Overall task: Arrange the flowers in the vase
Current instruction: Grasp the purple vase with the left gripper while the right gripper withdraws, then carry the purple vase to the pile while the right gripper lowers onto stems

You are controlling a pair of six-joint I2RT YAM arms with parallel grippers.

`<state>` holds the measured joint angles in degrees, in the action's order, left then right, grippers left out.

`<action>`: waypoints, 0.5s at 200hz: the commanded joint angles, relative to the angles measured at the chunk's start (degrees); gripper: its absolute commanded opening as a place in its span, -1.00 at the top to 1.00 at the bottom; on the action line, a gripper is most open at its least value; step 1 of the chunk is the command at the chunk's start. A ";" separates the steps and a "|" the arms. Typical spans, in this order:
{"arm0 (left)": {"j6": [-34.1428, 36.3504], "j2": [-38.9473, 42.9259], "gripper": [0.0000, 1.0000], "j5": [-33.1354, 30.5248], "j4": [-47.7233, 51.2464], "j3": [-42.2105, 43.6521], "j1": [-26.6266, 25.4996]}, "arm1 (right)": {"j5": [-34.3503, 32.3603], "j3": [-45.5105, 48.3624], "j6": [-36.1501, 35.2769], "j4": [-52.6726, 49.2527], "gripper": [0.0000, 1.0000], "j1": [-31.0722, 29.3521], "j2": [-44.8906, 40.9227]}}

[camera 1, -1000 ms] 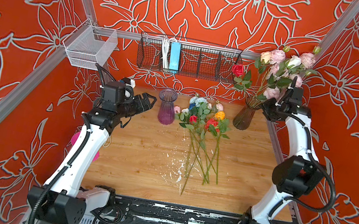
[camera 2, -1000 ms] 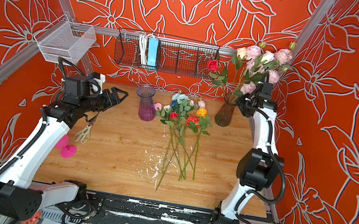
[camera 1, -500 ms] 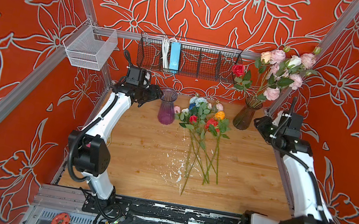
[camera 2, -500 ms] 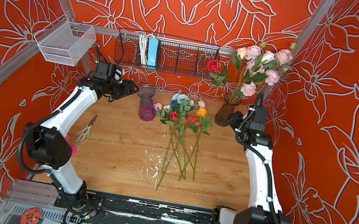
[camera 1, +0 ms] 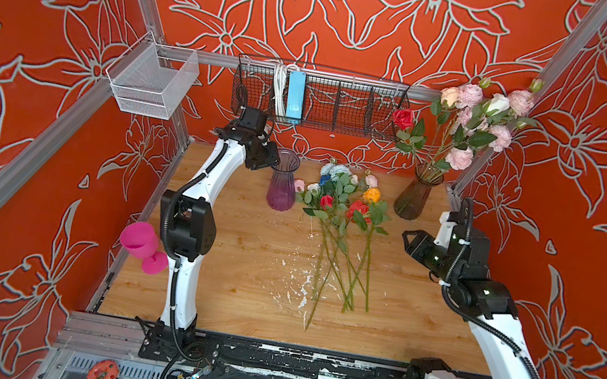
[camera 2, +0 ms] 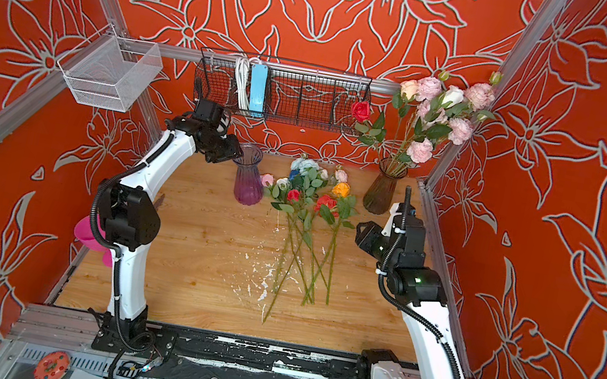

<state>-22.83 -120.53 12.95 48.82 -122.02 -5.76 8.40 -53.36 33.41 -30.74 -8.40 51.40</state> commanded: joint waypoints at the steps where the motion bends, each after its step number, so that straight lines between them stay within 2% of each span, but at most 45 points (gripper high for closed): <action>1: 0.75 -1.55 0.12 0.42 3.59 -2.47 -0.43 | -0.27 1.70 -1.23 -0.51 0.05 -0.33 -1.16; 20: 0.70 -1.74 0.37 0.84 4.20 -2.67 -0.48 | -1.17 2.60 -1.57 -0.56 0.05 -0.30 -1.76; 46: 1.18 -1.19 0.48 1.86 5.33 -2.44 -0.44 | -1.28 3.54 -1.86 0.11 0.05 -0.38 -1.78; 84: 1.83 0.33 1.00 2.57 6.88 -1.80 -0.48 | -0.14 5.17 -1.42 2.14 0.05 -0.43 -1.13; 100: 2.05 1.20 1.00 3.36 7.55 -1.64 -0.46 | -0.11 5.76 -1.41 2.90 0.06 -0.53 -1.03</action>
<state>-22.09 -121.14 15.90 53.87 -123.85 -6.11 8.38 -48.93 32.23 -29.85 -8.40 50.26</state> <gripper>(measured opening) 0.133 0.473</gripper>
